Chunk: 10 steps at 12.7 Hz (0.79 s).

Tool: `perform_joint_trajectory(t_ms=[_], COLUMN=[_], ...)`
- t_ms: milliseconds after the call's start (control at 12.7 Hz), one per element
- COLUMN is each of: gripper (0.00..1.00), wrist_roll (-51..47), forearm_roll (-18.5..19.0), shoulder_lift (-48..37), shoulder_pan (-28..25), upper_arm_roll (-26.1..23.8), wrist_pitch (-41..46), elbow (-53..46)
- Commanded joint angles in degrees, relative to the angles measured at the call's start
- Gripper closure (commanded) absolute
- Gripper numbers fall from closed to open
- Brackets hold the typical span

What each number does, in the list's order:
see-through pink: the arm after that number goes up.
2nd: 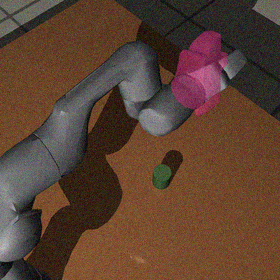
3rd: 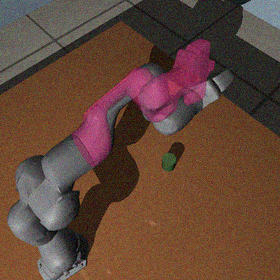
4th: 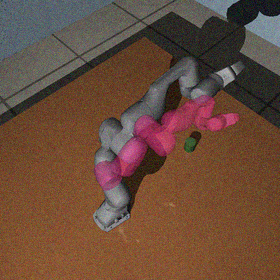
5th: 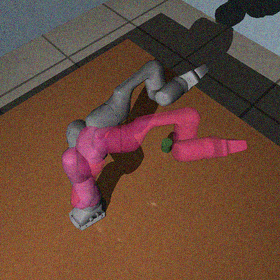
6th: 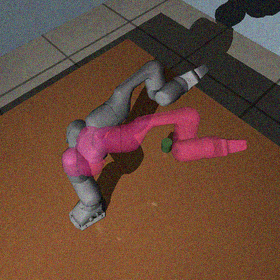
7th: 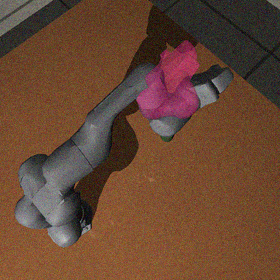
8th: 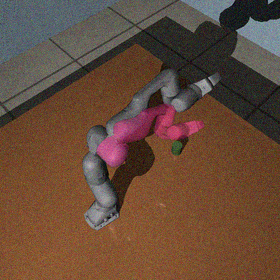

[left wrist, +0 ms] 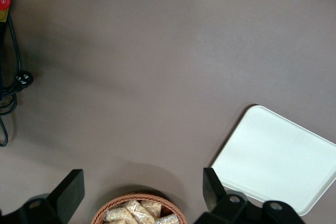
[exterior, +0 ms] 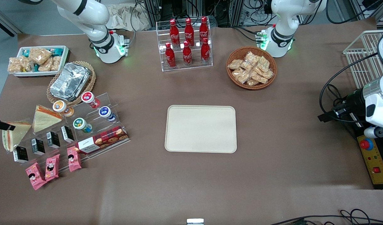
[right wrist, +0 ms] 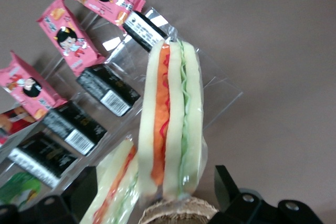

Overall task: Place sandwich on tray
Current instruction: 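Lower the right gripper and close it on a wrapped triangle sandwich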

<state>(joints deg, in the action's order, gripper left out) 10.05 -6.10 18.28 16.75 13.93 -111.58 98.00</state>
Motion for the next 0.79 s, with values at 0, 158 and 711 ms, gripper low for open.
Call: perform_joint_trajectory(t_ms=[0, 158, 711], gripper=[0.01, 0.01, 0.74], wrist_roll=[-0.1, -0.1, 0.0], forearm_roll=[-0.7, -0.7, -0.5], shoulder_lift=[-0.9, -0.9, -0.4], shoulder_pan=[0.0, -0.1, -0.3], upper_arm_roll=[-0.2, -0.2, -0.2], wrist_pitch=[-3.5, -5.4, -5.4], elbow=[3.7, 5.3, 5.1])
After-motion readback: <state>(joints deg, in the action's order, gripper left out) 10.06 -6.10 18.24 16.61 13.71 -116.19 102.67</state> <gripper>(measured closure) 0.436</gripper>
